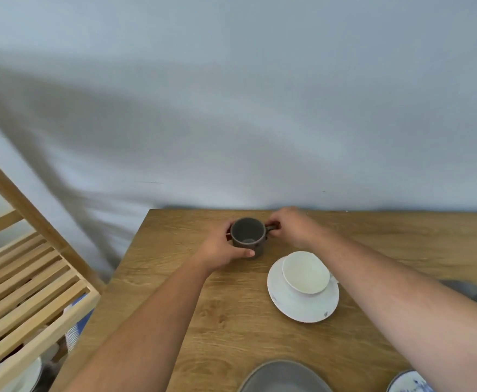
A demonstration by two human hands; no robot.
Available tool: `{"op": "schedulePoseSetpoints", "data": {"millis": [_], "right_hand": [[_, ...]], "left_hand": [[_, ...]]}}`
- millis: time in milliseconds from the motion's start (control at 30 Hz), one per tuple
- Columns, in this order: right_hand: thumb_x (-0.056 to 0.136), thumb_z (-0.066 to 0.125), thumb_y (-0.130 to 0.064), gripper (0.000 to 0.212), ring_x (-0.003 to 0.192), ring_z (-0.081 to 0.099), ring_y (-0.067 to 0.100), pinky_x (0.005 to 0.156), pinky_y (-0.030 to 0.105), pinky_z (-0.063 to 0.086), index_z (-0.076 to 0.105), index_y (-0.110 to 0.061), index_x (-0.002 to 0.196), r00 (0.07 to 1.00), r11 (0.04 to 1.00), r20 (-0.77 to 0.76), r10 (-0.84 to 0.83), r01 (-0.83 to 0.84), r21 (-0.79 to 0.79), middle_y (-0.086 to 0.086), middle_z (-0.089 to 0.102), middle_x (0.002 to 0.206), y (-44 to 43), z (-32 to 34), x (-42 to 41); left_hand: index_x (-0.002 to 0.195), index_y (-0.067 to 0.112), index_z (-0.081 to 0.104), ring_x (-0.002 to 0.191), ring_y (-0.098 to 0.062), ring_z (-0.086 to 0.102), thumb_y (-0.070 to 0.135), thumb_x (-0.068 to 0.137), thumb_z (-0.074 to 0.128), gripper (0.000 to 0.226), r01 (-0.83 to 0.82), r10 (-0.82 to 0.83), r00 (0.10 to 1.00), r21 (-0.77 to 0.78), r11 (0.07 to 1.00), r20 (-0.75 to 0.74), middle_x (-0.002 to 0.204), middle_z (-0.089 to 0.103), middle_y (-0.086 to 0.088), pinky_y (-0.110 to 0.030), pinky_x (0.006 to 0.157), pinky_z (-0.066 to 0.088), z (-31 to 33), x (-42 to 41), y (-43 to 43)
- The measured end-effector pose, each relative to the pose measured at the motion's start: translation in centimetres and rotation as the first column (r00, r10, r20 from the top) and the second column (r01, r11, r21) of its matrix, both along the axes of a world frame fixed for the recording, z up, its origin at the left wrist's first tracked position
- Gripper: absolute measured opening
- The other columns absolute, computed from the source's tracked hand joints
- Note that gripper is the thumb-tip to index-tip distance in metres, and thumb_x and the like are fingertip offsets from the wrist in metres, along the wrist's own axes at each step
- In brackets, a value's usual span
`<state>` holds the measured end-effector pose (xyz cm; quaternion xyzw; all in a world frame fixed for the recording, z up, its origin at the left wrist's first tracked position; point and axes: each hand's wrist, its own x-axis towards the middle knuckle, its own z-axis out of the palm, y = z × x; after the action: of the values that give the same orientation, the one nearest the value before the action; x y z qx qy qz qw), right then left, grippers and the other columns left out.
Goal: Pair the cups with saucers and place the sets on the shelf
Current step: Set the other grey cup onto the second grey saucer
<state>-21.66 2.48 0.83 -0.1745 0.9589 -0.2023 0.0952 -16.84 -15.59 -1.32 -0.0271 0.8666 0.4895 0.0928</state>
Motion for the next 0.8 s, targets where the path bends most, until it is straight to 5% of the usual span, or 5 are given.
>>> {"op": "schedulePoseSetpoints", "data": {"millis": [233,367,533,800], "right_hand": [[0.08,0.069,-0.011,0.017,0.09,0.068,0.017,0.08,0.025,0.051,0.074,-0.012,0.096,0.999,0.97,-0.018,-0.03,0.025,-0.24,0.006,0.075,0.095,0.1,1.0,0.5],[0.08,0.069,-0.009,0.015,0.071,0.064,0.0,0.066,0.002,0.043,0.075,-0.012,0.094,0.997,0.909,-0.055,-0.054,0.026,-0.415,-0.001,0.072,0.084,0.3,4.0,2.8],[0.08,0.071,-0.013,0.015,0.085,0.071,0.012,0.084,0.028,0.055,0.075,-0.021,0.091,0.997,0.814,-0.047,-0.067,0.027,-0.581,-0.001,0.077,0.087,1.4,6.7,9.0],[0.08,0.07,-0.01,0.024,0.078,0.068,0.004,0.074,0.016,0.05,0.073,-0.033,0.082,0.995,0.763,0.048,-0.089,0.099,-0.639,-0.015,0.075,0.082,4.6,5.3,22.9]], "left_hand": [[0.125,0.016,0.056,0.112,-0.017,0.059,0.008,0.059,0.088,0.074,-0.029,0.036,0.998,0.124,0.992,-0.059,0.118,0.065,0.001,-0.029,0.095,0.046,0.9,0.6,-0.5],[0.126,0.018,0.056,0.113,-0.014,0.06,0.009,0.061,0.087,0.072,-0.006,0.03,0.992,0.187,0.982,-0.123,0.117,0.066,0.003,-0.034,0.1,0.047,3.9,2.8,-1.3],[0.126,0.02,0.055,0.116,-0.013,0.061,0.019,0.054,0.089,0.08,0.01,0.042,0.986,0.311,0.95,-0.159,0.121,0.067,0.003,-0.037,0.103,0.047,6.9,8.4,-1.5],[0.122,0.021,0.057,0.111,-0.01,0.064,0.009,0.057,0.084,0.071,0.09,-0.047,0.992,0.414,0.906,-0.113,0.117,0.069,0.002,-0.025,0.089,0.053,6.1,20.5,0.9]]}}
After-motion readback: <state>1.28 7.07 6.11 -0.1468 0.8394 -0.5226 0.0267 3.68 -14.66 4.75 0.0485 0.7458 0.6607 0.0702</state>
